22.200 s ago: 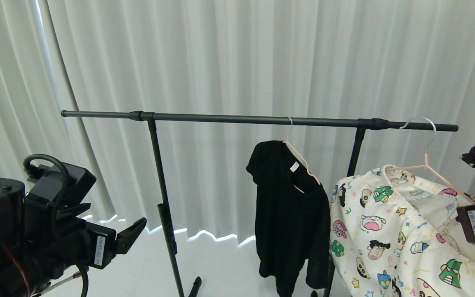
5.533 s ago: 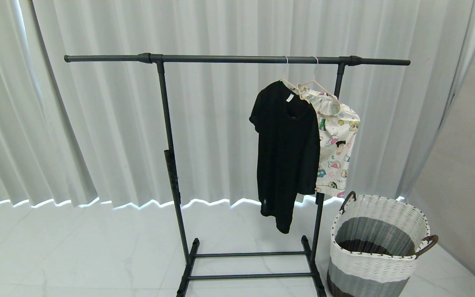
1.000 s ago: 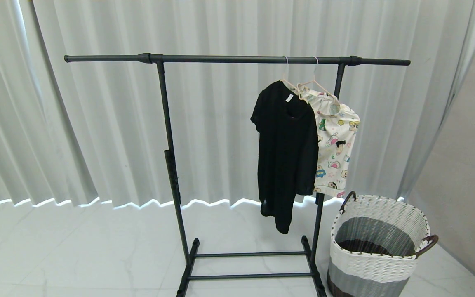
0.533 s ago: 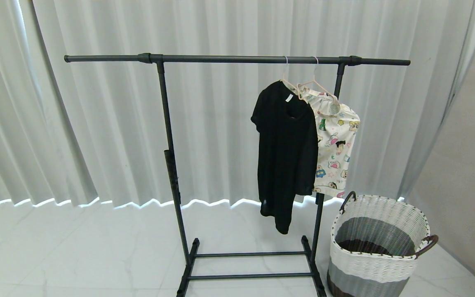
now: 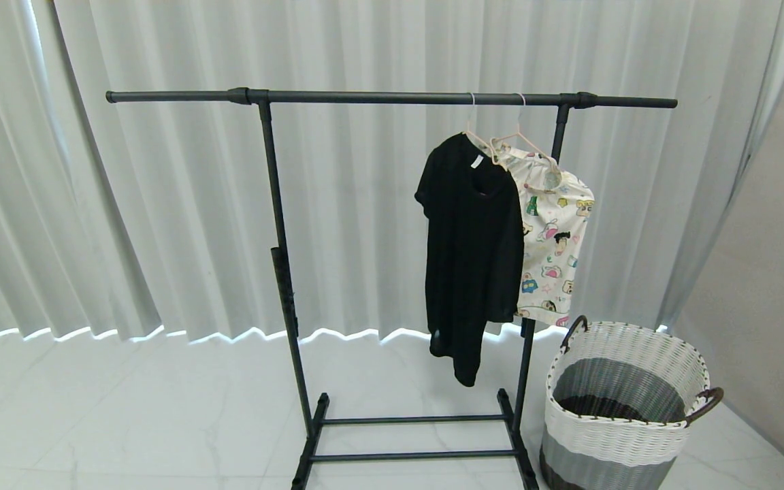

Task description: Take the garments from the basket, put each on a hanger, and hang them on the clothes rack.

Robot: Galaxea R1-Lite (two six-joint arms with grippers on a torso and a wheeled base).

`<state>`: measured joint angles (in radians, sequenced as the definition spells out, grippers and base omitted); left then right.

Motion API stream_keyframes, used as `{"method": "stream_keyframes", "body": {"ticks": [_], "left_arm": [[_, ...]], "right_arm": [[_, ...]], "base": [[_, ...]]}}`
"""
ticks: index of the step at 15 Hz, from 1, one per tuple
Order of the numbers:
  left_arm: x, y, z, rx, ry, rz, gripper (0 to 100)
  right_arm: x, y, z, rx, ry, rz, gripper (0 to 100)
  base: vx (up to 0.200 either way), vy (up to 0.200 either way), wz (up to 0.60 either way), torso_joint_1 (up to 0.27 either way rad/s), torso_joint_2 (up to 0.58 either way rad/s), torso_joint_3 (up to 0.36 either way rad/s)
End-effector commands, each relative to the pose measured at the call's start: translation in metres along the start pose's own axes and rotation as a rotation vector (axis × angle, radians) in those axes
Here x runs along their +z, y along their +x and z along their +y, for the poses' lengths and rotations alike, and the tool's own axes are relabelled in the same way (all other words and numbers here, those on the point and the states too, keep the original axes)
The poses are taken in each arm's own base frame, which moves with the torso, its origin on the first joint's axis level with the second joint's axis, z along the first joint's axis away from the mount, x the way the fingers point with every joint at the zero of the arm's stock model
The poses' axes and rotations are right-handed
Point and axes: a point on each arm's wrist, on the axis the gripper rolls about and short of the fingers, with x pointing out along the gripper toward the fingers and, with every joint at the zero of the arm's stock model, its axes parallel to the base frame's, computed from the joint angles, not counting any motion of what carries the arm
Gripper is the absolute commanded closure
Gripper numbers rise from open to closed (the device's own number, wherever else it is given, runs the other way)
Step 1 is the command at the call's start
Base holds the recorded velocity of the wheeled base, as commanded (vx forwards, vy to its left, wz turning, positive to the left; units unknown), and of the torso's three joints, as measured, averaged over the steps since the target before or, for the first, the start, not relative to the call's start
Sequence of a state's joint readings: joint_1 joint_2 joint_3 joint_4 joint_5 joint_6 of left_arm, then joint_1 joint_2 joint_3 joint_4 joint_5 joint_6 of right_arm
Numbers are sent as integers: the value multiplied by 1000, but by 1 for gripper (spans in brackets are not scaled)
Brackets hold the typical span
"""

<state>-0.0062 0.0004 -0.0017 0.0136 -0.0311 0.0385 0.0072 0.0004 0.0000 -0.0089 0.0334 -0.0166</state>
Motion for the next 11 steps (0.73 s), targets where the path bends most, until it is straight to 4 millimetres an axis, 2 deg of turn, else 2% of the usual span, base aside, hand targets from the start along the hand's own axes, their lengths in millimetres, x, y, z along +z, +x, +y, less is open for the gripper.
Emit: {"method": "stream_keyframes", "body": {"ticks": [1,11], "left_arm": [[0,0,0,0,0,0,0],[0,0,0,-1,0,0,0]], "right_arm": [[0,0,0,1,0,-1,0],[0,0,0,2,4,-1,0]], "base": [[0,0,0,0,0,0],[0,0,0,0,0,0]]}}
